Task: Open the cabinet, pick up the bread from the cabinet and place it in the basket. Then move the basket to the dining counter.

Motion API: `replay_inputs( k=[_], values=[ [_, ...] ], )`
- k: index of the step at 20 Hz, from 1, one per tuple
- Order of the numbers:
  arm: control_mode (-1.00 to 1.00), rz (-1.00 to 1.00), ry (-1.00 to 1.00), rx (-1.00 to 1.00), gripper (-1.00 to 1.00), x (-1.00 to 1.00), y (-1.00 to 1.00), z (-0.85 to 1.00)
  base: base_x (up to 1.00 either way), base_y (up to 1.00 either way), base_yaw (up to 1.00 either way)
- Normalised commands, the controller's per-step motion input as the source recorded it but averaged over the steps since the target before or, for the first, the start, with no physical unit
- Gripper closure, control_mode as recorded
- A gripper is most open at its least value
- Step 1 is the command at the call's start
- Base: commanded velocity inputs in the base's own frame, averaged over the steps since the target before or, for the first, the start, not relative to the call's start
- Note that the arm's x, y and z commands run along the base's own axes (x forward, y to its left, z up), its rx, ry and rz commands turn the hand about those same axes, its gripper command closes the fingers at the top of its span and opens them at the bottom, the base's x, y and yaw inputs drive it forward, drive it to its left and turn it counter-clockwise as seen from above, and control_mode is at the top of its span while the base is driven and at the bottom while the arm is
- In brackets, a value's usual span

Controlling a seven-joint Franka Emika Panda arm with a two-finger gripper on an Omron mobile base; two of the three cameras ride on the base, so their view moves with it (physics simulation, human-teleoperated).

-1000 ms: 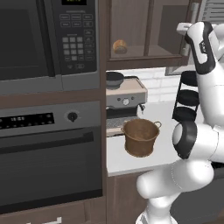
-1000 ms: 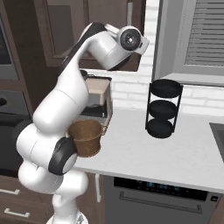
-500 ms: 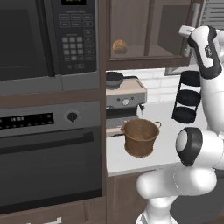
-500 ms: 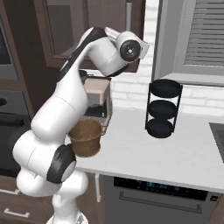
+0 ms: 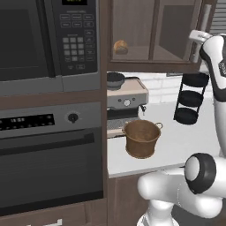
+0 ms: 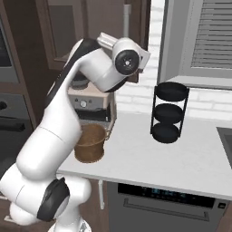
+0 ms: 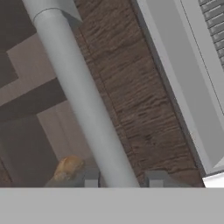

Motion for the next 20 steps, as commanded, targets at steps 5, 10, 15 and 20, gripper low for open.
replay_inputs(
  k=[5, 10, 15, 20],
  values=[
    [-1.00, 0.00, 0.00, 0.00, 1.00, -1.00, 0.00, 0.57, 0.00, 0.00, 0.00],
    [-1.00, 0.00, 0.01, -0.01, 1.00, -1.00, 0.00, 0.48, 0.00, 0.00, 0.00],
    [-1.00, 0.00, 0.07, -0.01, 1.00, -1.00, 0.00, 0.47, 0.00, 0.00, 0.00],
    [-1.00, 0.00, 0.09, -0.01, 1.00, -1.00, 0.03, 0.45, 0.00, 0.00, 0.00]
  ],
)
